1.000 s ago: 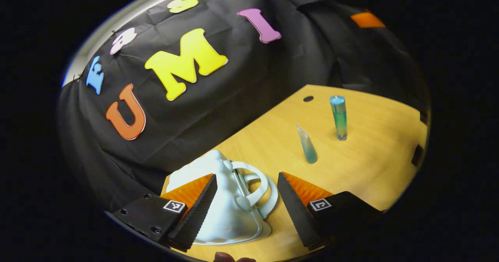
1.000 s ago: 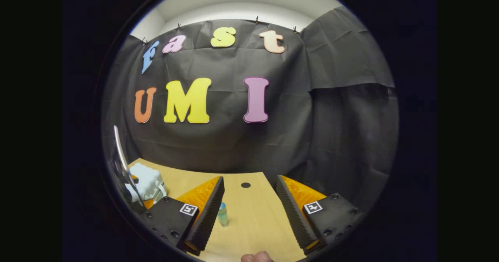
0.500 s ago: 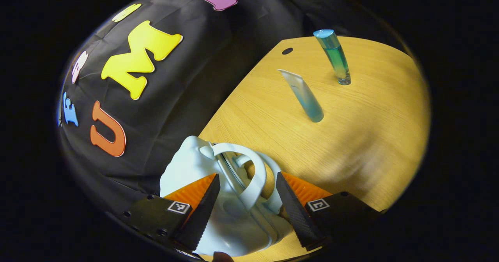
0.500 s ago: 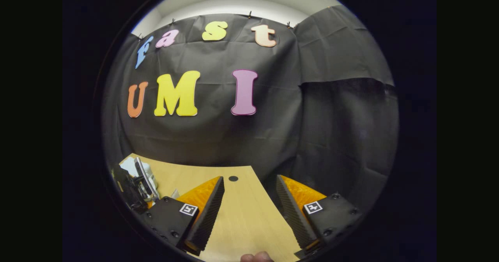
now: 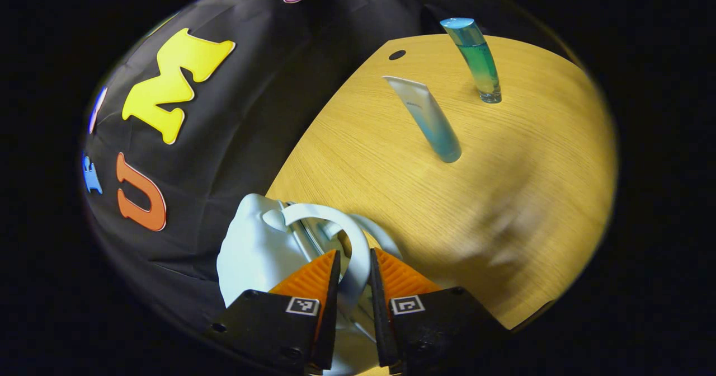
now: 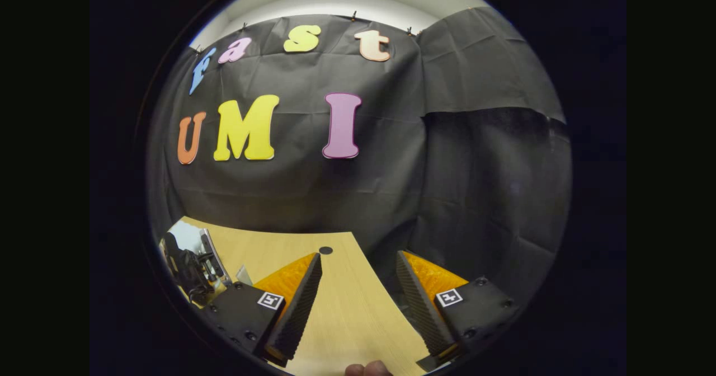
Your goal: First open the suitcase, pack the skin care products into it, and then close the suitcase.
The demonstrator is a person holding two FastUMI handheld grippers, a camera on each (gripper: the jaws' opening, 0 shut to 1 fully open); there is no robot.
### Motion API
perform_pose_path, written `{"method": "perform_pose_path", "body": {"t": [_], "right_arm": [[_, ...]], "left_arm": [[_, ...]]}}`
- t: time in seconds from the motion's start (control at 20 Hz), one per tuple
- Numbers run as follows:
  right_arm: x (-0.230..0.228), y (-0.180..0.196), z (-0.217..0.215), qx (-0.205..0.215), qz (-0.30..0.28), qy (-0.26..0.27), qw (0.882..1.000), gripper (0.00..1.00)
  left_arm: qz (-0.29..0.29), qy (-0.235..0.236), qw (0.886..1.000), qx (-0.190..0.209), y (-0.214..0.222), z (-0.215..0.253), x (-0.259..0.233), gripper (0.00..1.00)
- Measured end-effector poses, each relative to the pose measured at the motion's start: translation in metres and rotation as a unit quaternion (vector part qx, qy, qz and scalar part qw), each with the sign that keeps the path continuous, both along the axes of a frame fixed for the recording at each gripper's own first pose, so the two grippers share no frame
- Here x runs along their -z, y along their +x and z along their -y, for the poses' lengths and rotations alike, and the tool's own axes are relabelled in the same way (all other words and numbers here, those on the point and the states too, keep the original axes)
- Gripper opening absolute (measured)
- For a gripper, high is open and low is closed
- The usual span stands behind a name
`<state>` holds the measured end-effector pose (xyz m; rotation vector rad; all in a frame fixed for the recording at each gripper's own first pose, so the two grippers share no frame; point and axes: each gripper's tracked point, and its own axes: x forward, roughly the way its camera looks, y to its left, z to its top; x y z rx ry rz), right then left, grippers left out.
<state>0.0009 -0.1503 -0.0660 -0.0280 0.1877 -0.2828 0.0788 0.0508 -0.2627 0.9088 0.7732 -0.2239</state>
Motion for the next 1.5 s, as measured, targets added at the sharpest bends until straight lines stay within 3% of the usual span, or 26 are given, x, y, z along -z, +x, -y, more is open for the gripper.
{"method": "perform_pose_path", "body": {"t": [0.25, 0.6, 0.8, 1.0, 1.1, 1.3, 1.5], "right_arm": [[-0.002, -0.001, -0.013, -0.008, 0.002, 0.003, 1.0, 0.8], [-0.02, 0.001, -0.056, -0.043, 0.023, -0.005, 0.999, 0.8], [-0.027, 0.008, -0.092, -0.067, 0.018, 0.014, 0.998, 0.78], [-0.046, 0.019, -0.137, -0.092, 0.024, 0.042, 0.995, 0.8], [-0.053, 0.022, -0.158, -0.101, 0.023, 0.046, 0.994, 0.8], [-0.062, 0.022, -0.189, -0.129, 0.034, 0.002, 0.991, 0.8], [-0.049, 0.022, -0.202, -0.13, 0.007, -0.041, 0.991, 0.8]], "left_arm": [[0.044, -0.027, 0.999, 0.005, 0.008, -0.004, -0.034, 0.07], [0.099, -0.114, 0.988, -0.019, 0.002, -0.038, -0.113, 0.04], [0.17, -0.163, 0.971, -0.05, -0.005, -0.105, -0.186, 0.03], [0.237, -0.177, 0.951, -0.093, -0.006, -0.227, -0.234, 0.03], [0.252, -0.202, 0.938, -0.13, 0.0, -0.297, -0.222, 0.03], [0.265, -0.301, 0.9, -0.173, 0.004, -0.403, -0.176, 0.03], [0.21, -0.357, 0.881, -0.23, 0.017, -0.453, -0.074, 0.03]]}}
